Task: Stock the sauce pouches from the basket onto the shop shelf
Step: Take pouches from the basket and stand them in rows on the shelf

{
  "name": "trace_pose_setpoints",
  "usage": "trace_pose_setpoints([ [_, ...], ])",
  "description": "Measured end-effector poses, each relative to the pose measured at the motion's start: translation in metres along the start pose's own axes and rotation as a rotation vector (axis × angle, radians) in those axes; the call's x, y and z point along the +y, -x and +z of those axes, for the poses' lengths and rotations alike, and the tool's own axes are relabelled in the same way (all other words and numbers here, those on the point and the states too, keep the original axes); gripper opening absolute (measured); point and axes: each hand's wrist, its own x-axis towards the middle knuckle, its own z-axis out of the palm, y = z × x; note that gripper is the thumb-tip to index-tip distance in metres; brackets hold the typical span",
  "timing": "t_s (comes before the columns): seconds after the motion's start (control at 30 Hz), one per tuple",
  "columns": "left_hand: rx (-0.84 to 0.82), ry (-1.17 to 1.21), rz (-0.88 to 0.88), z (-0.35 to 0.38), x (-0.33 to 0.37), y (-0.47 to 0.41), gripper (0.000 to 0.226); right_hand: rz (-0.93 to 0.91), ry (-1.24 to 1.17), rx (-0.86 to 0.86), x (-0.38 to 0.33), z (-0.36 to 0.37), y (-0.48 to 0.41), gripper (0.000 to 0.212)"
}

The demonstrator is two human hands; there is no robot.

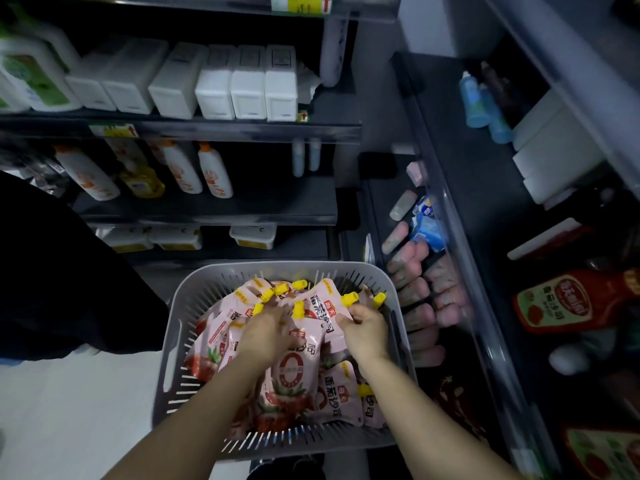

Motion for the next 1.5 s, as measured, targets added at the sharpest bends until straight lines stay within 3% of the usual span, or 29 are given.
trace_pose_setpoints([
  [0.07, -0.07, 0.234, 0.024, -0.004, -0.006, 0.005, 0.018, -0.014, -0.04, 0.001, -0.003, -0.003, 0.006, 0.01],
  [0.1, -0.089, 0.3, 0.029, -0.007, -0.008, 0.008, 0.017, -0.019, -0.057, -0.003, -0.004, -0.004, 0.009, 0.005],
  [0.43, -0.141, 0.311, 0.298, -0.044, 0.018, 0.044, 0.025, -0.176, -0.006, 0.158, -0.032, -0.038, 0.057, 0.007],
  [0.77, -0.237, 0.305, 0.668, -0.075, 0.066, 0.112, 0.033, -0.241, 0.021, 0.558, -0.038, -0.093, 0.162, 0.006],
  [1.13, -0.406, 0.437, 0.89, -0.061, 0.124, 0.217, 0.027, -0.224, -0.119, 0.818, -0.016, -0.169, 0.303, 0.013],
  [1.33, -0.586, 0.554, 0.922, -0.035, 0.159, 0.293, 0.016, -0.206, 0.01, 0.962, 0.017, -0.22, 0.391, 0.012],
  [1.5, -0.689, 0.608, 0.992, -0.004, 0.185, 0.381, 0.023, -0.236, 0.037, 1.068, 0.049, -0.261, 0.476, 0.016],
])
